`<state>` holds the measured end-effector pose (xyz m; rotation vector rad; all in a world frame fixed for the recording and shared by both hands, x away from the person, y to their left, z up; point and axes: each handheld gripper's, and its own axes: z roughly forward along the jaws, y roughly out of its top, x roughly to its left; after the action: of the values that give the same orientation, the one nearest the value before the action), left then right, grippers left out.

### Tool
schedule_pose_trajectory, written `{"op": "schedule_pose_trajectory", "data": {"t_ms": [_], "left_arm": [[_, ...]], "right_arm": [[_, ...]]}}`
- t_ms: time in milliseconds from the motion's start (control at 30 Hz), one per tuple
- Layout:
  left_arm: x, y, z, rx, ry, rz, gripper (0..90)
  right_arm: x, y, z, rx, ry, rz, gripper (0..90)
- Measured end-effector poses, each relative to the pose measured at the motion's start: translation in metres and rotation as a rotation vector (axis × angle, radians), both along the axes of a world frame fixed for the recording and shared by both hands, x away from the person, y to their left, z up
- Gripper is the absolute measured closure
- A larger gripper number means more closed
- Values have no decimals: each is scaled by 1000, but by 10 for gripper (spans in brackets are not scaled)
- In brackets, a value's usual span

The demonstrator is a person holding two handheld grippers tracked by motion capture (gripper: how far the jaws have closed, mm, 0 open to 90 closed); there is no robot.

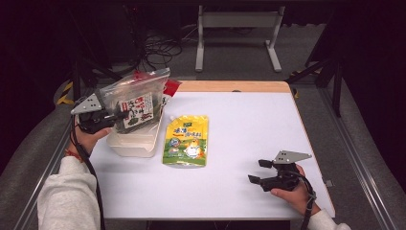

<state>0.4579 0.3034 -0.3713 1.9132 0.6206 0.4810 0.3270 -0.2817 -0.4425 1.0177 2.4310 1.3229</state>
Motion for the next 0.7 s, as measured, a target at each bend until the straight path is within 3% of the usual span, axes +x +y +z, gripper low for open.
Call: {"op": "schedule_pose_trajectory", "data": {"t_ms": [267,467,700], "left_arm": [[-4,-1,-7,-66,-20,66,761],[-13,-6,-7,-61,-42,122,656],[-30,-1,4,-95,-70,194,508]], "right_arm": [[2,2,2,-3,-9,5,237],[6,3,3,-6,-16,3,238],[12,8,3,-9,-17,10,249]]}}
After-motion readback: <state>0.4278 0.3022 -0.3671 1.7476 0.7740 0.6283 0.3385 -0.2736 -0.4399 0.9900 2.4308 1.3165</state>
